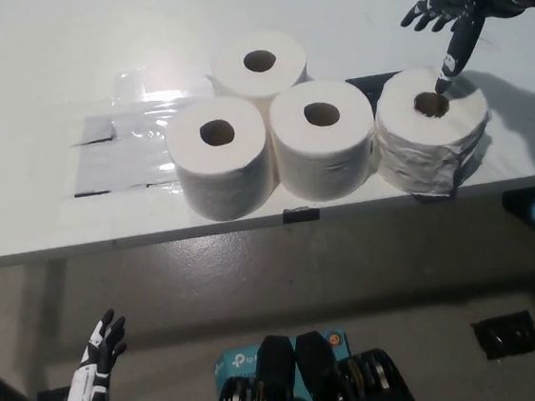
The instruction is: A few rolls of toilet paper are kept infront of the robot and the robot uses its right hand to lift one of the rolls and and places it on top of the other rolls to stack it.
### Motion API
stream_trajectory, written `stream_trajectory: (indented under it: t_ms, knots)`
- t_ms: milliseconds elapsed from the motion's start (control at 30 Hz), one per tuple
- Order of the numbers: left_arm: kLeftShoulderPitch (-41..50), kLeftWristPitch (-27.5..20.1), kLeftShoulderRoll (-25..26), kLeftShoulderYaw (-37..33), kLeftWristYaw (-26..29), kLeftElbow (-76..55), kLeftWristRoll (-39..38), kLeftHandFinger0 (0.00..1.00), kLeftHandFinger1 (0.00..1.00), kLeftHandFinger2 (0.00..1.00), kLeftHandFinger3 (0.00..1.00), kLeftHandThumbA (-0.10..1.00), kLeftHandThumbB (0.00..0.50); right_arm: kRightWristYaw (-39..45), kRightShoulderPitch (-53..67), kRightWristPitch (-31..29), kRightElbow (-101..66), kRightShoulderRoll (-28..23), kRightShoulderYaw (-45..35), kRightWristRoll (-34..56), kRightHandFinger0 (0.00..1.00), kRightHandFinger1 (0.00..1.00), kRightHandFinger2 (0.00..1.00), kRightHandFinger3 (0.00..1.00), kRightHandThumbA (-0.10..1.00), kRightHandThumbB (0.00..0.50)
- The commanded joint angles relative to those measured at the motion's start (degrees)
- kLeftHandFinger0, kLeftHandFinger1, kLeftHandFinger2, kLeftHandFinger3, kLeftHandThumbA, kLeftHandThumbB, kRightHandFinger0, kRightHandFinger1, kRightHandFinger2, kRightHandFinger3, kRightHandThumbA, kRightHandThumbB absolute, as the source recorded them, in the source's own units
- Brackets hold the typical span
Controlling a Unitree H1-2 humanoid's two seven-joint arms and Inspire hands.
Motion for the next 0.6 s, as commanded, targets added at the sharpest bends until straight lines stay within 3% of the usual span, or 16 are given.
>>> stream_trajectory:
  t_ms: [0, 567]
  knots:
    - [0.30, -2.71, 0.79, -0.36, -0.33, -1.02, 0.50, 1.00, 1.00, 1.00, 1.00, 1.00, 0.203, -1.78, -2.26, -0.62, 0.11, -0.38, -0.57, -0.86, 1.00, 1.00, 1.00, 1.00, 1.00, 0.499]
    - [0.87, -2.88, 0.66, -0.38, -0.14, -1.16, 0.65, 1.00, 1.00, 1.00, 1.00, 1.00, 0.202, -2.67, -0.72, -2.61, 1.79, 1.06, -0.93, -1.44, 1.00, 1.00, 1.00, 1.00, 1.00, 0.464]
